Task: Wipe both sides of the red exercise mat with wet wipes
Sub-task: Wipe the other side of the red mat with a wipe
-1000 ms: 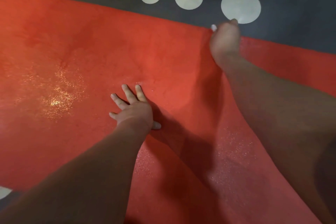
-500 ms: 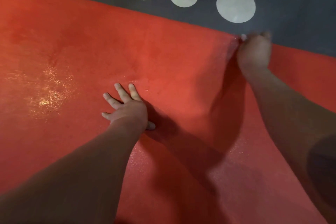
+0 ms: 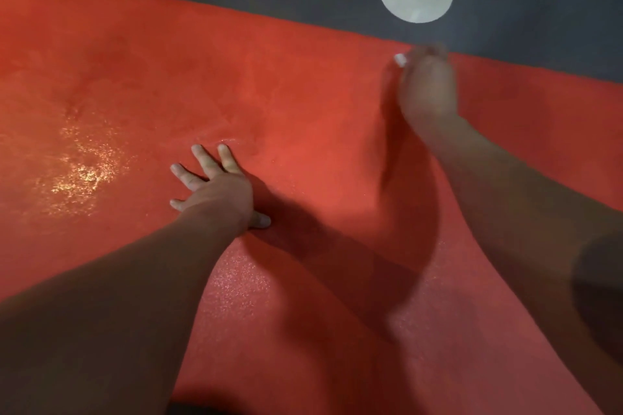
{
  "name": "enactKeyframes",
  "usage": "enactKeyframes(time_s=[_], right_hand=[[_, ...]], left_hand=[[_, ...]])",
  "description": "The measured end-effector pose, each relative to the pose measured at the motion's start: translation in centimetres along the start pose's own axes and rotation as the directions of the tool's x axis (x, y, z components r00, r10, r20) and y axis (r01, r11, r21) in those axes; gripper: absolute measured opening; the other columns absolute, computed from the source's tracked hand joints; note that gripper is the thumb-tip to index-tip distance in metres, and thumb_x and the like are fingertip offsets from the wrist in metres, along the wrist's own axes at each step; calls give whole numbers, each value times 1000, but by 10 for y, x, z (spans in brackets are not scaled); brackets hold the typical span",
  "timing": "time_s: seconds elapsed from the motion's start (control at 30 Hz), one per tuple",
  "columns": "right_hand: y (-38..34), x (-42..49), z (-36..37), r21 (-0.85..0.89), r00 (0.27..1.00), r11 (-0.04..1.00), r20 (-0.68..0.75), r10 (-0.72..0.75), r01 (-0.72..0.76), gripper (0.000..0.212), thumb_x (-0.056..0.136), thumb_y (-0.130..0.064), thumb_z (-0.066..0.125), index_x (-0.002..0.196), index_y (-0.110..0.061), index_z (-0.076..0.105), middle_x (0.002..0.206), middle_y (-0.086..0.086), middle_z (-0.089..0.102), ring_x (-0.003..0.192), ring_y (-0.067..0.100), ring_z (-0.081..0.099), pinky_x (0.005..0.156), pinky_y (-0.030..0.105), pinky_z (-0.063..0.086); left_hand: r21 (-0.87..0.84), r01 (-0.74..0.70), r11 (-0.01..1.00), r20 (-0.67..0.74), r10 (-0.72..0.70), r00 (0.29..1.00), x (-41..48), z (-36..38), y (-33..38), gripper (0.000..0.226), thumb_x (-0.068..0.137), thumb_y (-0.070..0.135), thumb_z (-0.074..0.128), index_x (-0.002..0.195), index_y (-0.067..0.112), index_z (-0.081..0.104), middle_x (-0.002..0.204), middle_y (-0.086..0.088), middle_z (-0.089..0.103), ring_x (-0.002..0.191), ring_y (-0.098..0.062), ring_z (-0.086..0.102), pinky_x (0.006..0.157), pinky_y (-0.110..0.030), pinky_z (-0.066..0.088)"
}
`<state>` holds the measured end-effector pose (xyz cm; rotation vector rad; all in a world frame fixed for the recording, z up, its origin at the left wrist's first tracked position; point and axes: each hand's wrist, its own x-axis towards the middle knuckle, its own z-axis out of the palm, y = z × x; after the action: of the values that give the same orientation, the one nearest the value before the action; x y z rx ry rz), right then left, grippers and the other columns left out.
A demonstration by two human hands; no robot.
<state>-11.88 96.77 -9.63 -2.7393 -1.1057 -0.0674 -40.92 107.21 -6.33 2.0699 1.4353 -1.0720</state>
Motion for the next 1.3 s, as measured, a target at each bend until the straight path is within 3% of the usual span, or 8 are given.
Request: enactKeyframes(time_s=[0.1,0.27,0.5,0.73,0.93,1.03,1.17,1.3], right_hand=[[6,-2,3,-9,994,995,-28,102,-102,28,98,-14,39,114,-4,60,119,21,58,105,34,56,89,33,41],[-98,-53,14,270,967,946,130,-219,178,29,91,-5,42,107,-7,66,102,18,60,91,35,59,83,38,42],[-137,-112,11,371,665,656,123,-737,658,36,96,-30,40,106,-9,68,94,13,54,87,31,56,75,38,46],[-123,-43,18,211,956,945,105,-275,248,30,97,-22,45,102,-6,70,103,17,55,87,37,60,79,38,46],[-169,-125,6,381,618,638,191,-762,669,15,94,-15,55,102,-7,65,95,13,54,88,33,57,74,39,48],[-159,-74,16,349,727,717,128,-675,604,27,92,-14,49,109,-11,70,99,14,57,91,35,59,82,40,50],[-140,-5,21,196,971,955,43,-234,222,25,95,-9,50,107,-10,73,106,18,59,85,36,63,82,38,50],[-175,-56,18,367,870,835,116,-479,410,21,94,-12,55,107,-11,72,95,14,58,82,33,60,76,40,50]], left_hand=[[-15,-18,1000,-3,18,1000,-1,0,0,148,72,44,89,152,20,-34,154,-16,-45,144,-55,-25,112,-76,19],[15,-92,996,-44,92,995,-5,3,-12,149,70,55,87,153,18,-31,156,-18,-42,144,-57,-22,111,-76,21],[89,-184,979,-172,197,965,4,-9,-63,147,62,62,88,161,21,-11,167,-11,-20,152,-48,-8,121,-62,19],[57,-67,996,-109,72,991,17,-20,-64,152,66,56,88,155,7,-26,160,-29,-27,144,-62,-11,120,-63,11],[6,-54,999,-87,54,995,25,-16,-66,155,64,52,91,154,10,-28,160,-24,-32,145,-60,-16,116,-71,17],[-24,-63,998,-76,61,995,26,-16,-67,156,63,50,92,153,12,-29,159,-21,-35,145,-58,-19,114,-73,18],[-28,-38,999,-41,36,998,26,-20,-65,156,65,48,92,151,14,-33,158,-19,-39,144,-58,-21,113,-73,22],[-36,-21,999,-12,21,1000,23,-22,-61,154,67,44,92,152,15,-32,157,-17,-42,144,-57,-24,110,-77,21]])
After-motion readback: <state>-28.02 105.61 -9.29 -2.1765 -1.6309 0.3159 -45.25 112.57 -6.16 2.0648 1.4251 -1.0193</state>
